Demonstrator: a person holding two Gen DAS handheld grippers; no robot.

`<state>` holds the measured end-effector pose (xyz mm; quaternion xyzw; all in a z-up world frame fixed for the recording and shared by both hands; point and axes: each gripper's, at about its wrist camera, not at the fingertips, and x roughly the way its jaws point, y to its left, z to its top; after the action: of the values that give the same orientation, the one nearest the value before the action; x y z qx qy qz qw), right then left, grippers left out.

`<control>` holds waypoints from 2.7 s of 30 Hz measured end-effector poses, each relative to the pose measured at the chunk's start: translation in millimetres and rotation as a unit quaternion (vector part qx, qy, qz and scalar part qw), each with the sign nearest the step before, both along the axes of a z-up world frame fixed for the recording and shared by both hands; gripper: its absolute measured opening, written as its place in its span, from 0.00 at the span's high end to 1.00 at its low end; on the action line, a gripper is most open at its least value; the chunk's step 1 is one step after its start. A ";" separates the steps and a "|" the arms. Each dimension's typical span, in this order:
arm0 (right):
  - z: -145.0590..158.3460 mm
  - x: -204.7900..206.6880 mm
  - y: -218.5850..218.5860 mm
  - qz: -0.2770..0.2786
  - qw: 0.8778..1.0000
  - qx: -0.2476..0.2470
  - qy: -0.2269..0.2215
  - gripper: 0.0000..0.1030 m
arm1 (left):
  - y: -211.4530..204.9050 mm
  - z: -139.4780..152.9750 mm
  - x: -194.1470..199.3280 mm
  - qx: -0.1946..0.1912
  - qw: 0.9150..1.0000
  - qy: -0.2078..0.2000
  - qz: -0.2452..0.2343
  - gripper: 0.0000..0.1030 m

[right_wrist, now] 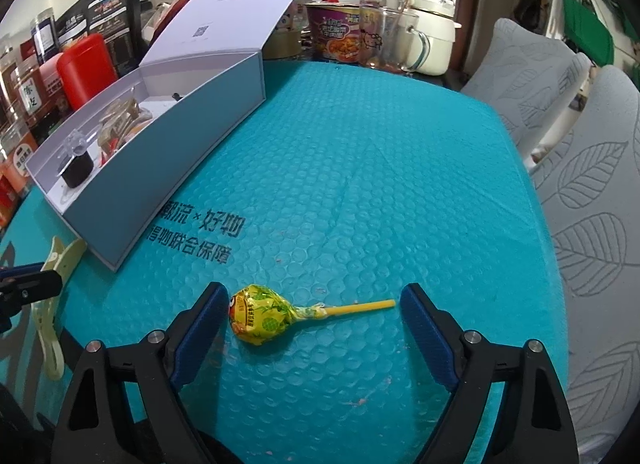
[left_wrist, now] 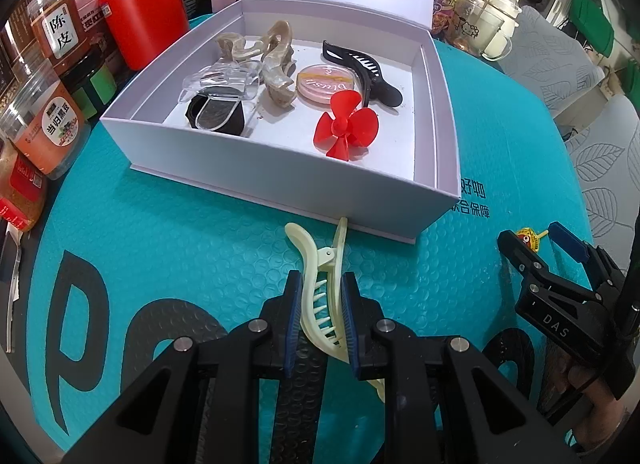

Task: Organize rigid objects
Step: 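Close right tool on the lollipop head, then lift lollipop with right tool while left tool lifts comb clip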

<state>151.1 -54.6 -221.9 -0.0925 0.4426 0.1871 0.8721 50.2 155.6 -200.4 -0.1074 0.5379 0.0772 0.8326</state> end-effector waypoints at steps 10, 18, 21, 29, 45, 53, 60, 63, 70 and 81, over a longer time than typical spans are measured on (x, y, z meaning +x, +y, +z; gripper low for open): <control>3.0 -4.7 -1.1 0.013 1.000 0.011 0.000 0.23 | -0.4 2.4 -3.9 -0.011 1.000 -0.004 -0.010 0.81; 11.0 -20.9 -8.3 0.019 1.000 0.009 0.003 0.23 | -16.0 13.7 -14.4 -0.008 1.000 -0.007 -0.025 0.81; 14.7 -27.4 -14.9 0.018 1.000 0.012 0.009 0.23 | -22.3 23.4 -19.4 -0.004 1.000 -0.012 -0.029 0.81; 40.3 -52.1 -42.7 0.011 0.999 0.026 0.020 0.22 | -42.6 58.7 -40.1 -0.006 0.999 -0.031 -0.039 0.81; 109.5 -105.1 -86.0 0.013 0.998 0.057 0.012 0.22 | -83.6 125.2 -100.1 -0.012 0.995 -0.087 -0.053 0.81; 102.3 -116.1 -91.6 0.022 0.997 0.064 0.021 0.22 | -76.2 107.9 -114.7 -0.029 0.996 -0.087 -0.014 0.81; 87.8 -117.8 -89.6 0.043 0.997 0.059 0.031 0.22 | -67.0 70.9 -127.7 -0.069 0.996 -0.041 0.044 0.81; 79.1 -118.1 -86.8 0.052 0.996 0.054 0.042 0.22 | -59.2 56.8 -130.4 -0.072 0.994 -0.022 0.078 0.81; 66.0 -118.9 -78.5 0.075 0.994 0.045 0.058 0.22 | -44.1 36.2 -140.1 -0.052 0.991 -0.003 0.127 0.17; 53.0 -125.4 -70.5 0.100 0.993 0.027 0.060 0.22 | -48.6 0.6 -141.4 -0.033 0.991 0.028 0.130 0.17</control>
<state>25.7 -125.1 -168.9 -0.1014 0.4777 0.2906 0.8229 -91.2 107.0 -199.8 -0.2019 0.5443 0.1702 0.7962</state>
